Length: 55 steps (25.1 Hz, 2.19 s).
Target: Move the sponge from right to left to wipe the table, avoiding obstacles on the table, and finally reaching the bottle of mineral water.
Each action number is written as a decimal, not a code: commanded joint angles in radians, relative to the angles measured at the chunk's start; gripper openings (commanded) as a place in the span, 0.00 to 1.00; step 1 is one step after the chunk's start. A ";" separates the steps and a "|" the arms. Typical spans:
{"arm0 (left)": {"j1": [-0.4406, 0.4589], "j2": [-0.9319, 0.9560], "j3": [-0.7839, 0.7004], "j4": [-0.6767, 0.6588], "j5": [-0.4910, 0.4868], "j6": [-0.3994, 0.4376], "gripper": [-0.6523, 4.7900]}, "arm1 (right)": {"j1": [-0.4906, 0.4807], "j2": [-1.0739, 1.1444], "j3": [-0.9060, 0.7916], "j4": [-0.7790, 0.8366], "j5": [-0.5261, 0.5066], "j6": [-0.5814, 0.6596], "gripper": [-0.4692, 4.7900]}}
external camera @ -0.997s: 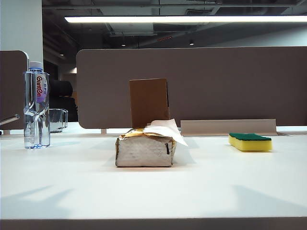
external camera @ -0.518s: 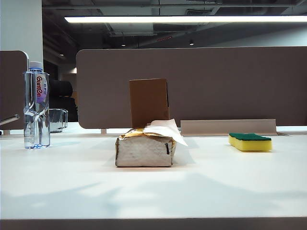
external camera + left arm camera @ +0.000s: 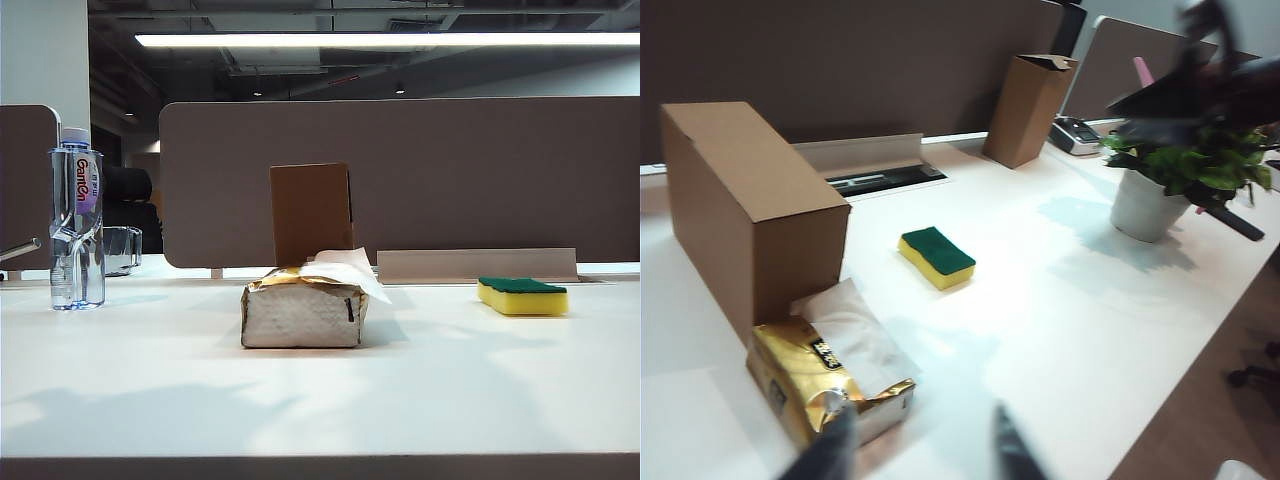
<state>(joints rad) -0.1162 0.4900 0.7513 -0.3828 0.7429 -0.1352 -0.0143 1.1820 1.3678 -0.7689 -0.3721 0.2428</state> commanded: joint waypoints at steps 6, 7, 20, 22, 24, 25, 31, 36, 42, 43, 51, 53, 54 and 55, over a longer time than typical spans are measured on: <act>0.000 0.024 0.005 -0.002 0.010 -0.042 0.87 | -0.097 0.155 0.005 0.048 -0.144 0.023 0.86; 0.000 0.036 0.005 -0.005 0.010 -0.042 0.87 | -0.101 0.171 0.005 0.060 -0.154 0.023 0.86; 0.000 0.240 0.007 -0.004 0.091 -0.041 0.87 | -0.135 0.449 0.008 0.188 -0.174 0.018 0.91; 0.000 0.248 0.007 -0.004 0.089 -0.033 0.87 | -0.136 0.513 0.012 0.209 -0.173 0.018 0.91; 0.000 0.248 0.007 -0.006 0.092 -0.034 0.87 | -0.135 0.611 0.054 0.208 -0.174 0.018 0.91; 0.000 0.248 0.007 -0.006 0.092 -0.034 0.87 | -0.133 0.636 0.068 0.209 -0.177 0.018 0.91; 0.000 0.248 0.007 -0.012 0.095 -0.037 0.87 | -0.118 0.745 0.154 0.203 -0.180 0.018 0.91; 0.000 0.248 0.007 -0.050 0.092 -0.037 0.87 | -0.094 0.813 0.196 0.203 -0.153 0.018 0.91; 0.000 0.248 0.007 -0.053 0.091 -0.033 0.87 | -0.077 0.853 0.196 0.232 -0.149 0.019 0.91; 0.000 0.248 0.007 -0.055 0.091 -0.034 0.87 | -0.074 0.861 0.196 0.233 -0.145 0.019 0.91; 0.000 0.248 0.007 -0.059 0.089 -0.034 0.87 | -0.046 0.898 0.196 0.280 -0.104 0.019 0.88; 0.000 0.248 0.007 -0.059 0.089 -0.034 0.87 | -0.041 0.901 0.197 0.290 -0.088 0.019 0.88; 0.000 0.248 0.007 -0.061 0.089 -0.034 0.87 | -0.040 0.908 0.197 0.300 -0.084 0.019 0.88; 0.000 0.248 0.007 -0.063 0.089 -0.034 0.87 | -0.040 0.911 0.198 0.303 -0.079 0.019 0.88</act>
<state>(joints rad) -0.1162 0.7399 0.7521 -0.4473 0.8268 -0.1738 -0.0559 2.0861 1.5604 -0.4839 -0.4637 0.2642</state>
